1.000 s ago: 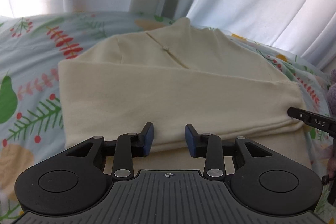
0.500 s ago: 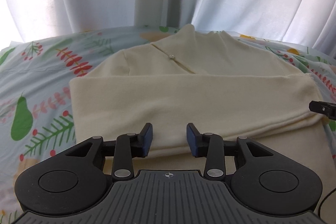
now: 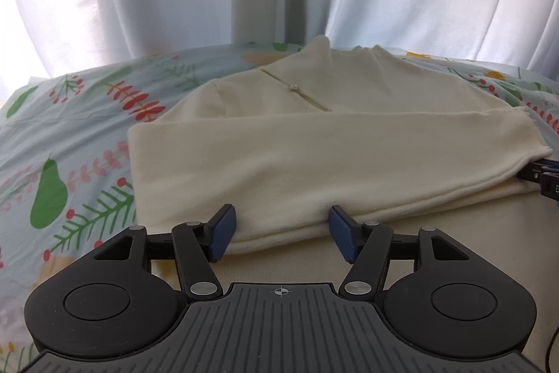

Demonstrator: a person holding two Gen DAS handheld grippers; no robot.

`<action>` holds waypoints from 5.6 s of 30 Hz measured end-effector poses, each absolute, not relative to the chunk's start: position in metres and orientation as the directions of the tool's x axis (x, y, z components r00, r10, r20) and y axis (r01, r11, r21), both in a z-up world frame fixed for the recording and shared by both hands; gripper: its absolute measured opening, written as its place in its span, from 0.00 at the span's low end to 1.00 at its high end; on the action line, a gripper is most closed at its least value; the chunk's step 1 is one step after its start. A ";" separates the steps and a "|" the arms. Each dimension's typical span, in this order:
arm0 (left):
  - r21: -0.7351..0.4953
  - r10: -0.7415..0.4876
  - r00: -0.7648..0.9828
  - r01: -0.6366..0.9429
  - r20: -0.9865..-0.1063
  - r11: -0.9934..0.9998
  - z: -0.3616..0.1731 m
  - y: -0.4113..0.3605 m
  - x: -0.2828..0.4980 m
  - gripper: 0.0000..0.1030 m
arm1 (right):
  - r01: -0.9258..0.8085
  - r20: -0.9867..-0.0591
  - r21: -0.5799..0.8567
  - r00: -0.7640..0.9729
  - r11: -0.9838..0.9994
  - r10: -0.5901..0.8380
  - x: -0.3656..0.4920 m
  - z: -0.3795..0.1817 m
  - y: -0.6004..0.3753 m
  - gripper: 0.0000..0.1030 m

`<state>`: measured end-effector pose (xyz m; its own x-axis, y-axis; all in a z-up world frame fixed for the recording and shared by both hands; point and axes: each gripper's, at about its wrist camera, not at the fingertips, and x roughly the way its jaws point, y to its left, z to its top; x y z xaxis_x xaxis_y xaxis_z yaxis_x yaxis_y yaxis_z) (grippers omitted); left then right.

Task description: Fold small clothes

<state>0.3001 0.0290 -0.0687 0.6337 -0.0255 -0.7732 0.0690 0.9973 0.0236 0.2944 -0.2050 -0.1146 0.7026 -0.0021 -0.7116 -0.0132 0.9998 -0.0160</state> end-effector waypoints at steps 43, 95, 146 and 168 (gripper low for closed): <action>-0.269 -0.229 0.283 -0.112 -0.931 0.957 -0.061 0.129 0.050 0.12 | 0.067 -0.826 0.485 0.361 0.872 0.432 0.029 -0.105 -0.284 0.09; -0.216 -0.184 0.644 0.030 -0.743 0.976 -0.065 0.121 0.225 0.31 | -0.092 -0.702 0.194 0.682 0.977 0.204 0.194 -0.093 -0.265 0.36; -0.152 -0.213 0.612 0.150 -0.762 0.977 -0.068 0.096 0.319 0.35 | -0.234 -0.683 0.088 0.694 0.968 0.230 0.293 -0.092 -0.242 0.29; 0.192 0.076 0.811 0.045 -0.580 0.980 -0.002 0.056 0.406 0.09 | -0.120 -0.557 -0.149 0.831 0.982 0.017 0.368 -0.035 -0.211 0.05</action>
